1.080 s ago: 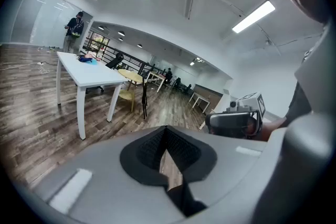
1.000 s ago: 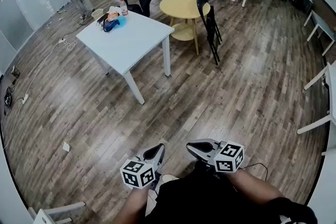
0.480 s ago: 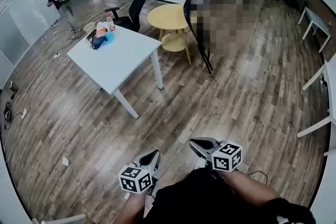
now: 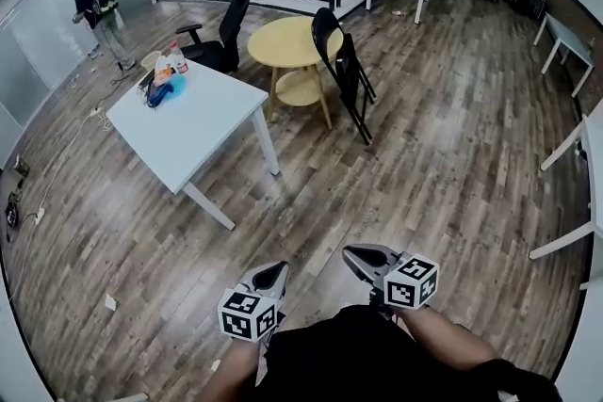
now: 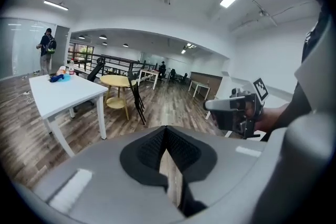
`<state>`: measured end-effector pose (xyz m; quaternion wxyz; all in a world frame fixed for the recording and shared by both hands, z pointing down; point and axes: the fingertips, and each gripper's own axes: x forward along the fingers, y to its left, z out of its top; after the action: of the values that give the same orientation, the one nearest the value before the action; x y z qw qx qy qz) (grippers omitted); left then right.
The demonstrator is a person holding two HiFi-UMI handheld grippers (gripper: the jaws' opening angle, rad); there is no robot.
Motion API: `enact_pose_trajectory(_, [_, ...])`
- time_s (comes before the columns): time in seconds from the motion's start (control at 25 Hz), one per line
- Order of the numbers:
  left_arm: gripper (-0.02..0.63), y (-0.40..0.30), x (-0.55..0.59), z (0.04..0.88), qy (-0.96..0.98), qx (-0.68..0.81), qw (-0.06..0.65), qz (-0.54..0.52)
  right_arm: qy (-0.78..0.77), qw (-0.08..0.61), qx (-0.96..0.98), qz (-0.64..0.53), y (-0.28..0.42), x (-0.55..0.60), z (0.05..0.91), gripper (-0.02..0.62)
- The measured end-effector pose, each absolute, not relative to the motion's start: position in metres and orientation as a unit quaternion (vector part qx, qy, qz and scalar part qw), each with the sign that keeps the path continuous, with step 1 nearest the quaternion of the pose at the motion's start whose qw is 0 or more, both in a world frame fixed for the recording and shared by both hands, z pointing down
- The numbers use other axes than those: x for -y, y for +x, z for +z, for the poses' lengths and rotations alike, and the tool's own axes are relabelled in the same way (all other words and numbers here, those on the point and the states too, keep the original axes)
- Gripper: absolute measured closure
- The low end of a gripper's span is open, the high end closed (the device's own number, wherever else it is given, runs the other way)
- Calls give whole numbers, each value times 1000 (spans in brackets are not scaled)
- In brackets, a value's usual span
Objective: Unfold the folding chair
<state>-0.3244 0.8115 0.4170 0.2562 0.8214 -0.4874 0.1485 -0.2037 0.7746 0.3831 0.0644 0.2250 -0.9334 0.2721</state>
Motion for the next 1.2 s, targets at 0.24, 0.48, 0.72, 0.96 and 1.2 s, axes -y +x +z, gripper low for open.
enact_pose_trajectory(0.24, [598,-247,-756,413,846,441,274,121,279,61,919,271,-122,-741,390,589])
enact_pose_trajectory(0.48, [598,-197,-731,420,866,387,272,161,351,31,891,286,-57,-730,399,589])
enact_pose_trajectory(0.72, [598,-164,-702,426,880,349,269,176,395,32,866,305,-15,-723,415,589])
enact_pose_trajectory(0.96, [598,-147,-671,434,884,326,281,181,408,34,858,311,-3,-694,419,589])
enact_pose_trajectory(1.2, [598,-147,-622,450,880,317,302,186,416,31,851,319,-2,-646,428,589])
